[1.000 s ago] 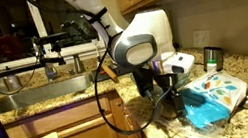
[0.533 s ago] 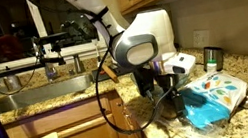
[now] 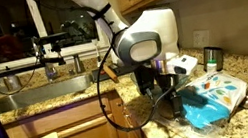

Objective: Remove a potato from the bag and put it in the glass bowl

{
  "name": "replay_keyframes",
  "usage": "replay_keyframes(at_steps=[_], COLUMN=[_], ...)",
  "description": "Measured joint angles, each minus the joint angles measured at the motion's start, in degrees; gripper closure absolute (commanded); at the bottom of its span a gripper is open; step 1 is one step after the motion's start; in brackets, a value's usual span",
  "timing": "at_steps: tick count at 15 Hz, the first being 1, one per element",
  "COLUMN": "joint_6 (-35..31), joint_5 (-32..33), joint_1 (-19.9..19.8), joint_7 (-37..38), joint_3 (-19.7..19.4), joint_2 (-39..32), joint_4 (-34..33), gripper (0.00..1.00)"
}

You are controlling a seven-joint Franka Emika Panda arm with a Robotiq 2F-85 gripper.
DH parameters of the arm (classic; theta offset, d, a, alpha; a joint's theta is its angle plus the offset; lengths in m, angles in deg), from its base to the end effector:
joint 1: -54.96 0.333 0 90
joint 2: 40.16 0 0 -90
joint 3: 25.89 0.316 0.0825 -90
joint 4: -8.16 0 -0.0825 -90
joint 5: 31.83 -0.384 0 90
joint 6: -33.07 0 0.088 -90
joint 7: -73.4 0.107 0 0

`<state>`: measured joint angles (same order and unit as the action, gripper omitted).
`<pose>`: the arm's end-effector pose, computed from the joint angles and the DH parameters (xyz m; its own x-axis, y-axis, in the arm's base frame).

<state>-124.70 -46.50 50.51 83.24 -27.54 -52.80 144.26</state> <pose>0.5179 -0.0660 0.2454 0.8638 -0.4895 0.1193 -0.4720 -0.8691 -0.1479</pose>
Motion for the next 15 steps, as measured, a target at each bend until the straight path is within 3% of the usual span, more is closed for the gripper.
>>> replay_keyframes(at_steps=[15], joint_6=[1.67], joint_5=[2.44], joint_1=[0.4], joint_7=[2.76], joint_3=[-1.67], joint_2=[-2.8], joint_4=[-0.39], gripper=[0.0])
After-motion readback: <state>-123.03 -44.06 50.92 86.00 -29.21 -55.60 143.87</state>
